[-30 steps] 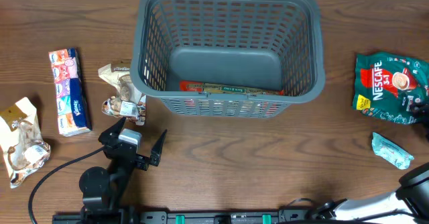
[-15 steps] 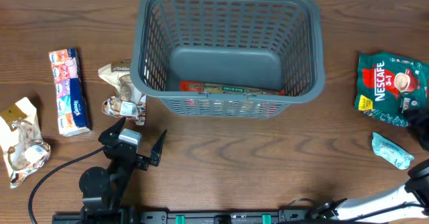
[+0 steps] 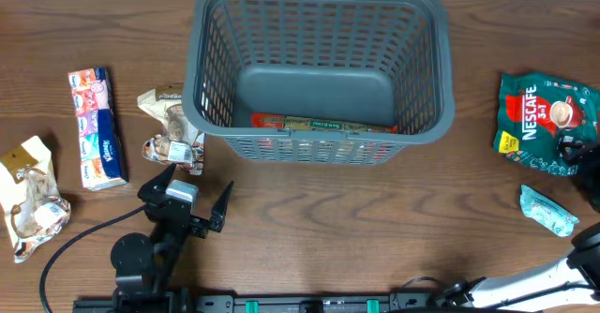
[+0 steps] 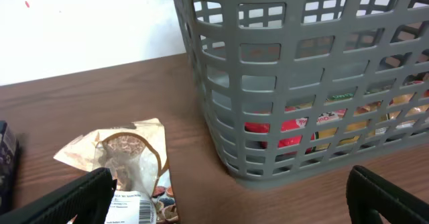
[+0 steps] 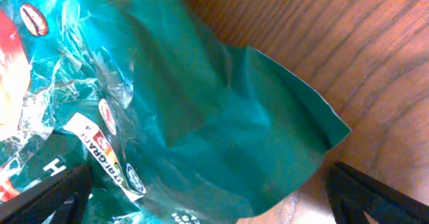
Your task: Pack container
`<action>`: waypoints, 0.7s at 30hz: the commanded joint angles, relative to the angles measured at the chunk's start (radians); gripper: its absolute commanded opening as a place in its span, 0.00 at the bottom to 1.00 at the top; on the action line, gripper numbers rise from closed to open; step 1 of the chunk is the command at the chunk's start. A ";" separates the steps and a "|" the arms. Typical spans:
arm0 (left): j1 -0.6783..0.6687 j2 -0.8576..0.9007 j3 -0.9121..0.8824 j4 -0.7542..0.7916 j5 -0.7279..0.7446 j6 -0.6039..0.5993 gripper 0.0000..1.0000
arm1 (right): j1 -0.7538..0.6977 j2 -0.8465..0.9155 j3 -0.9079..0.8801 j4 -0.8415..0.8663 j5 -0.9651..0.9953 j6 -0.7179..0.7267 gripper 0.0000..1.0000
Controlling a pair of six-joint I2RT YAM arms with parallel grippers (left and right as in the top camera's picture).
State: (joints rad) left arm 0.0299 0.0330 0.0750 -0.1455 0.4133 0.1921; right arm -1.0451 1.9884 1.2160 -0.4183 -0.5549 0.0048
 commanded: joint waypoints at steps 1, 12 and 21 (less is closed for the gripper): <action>-0.002 -0.001 -0.023 -0.007 0.013 0.017 0.99 | -0.001 0.016 -0.003 0.009 -0.073 -0.084 0.99; -0.002 -0.001 -0.023 -0.007 0.013 0.017 0.99 | -0.013 0.016 -0.003 0.051 -0.235 -0.167 0.99; -0.002 -0.001 -0.023 -0.007 0.013 0.017 0.99 | -0.048 0.017 -0.003 0.062 -0.268 -0.167 0.99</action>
State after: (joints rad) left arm 0.0299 0.0330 0.0750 -0.1455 0.4133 0.1921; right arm -1.0752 1.9896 1.2152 -0.3641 -0.7677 -0.1398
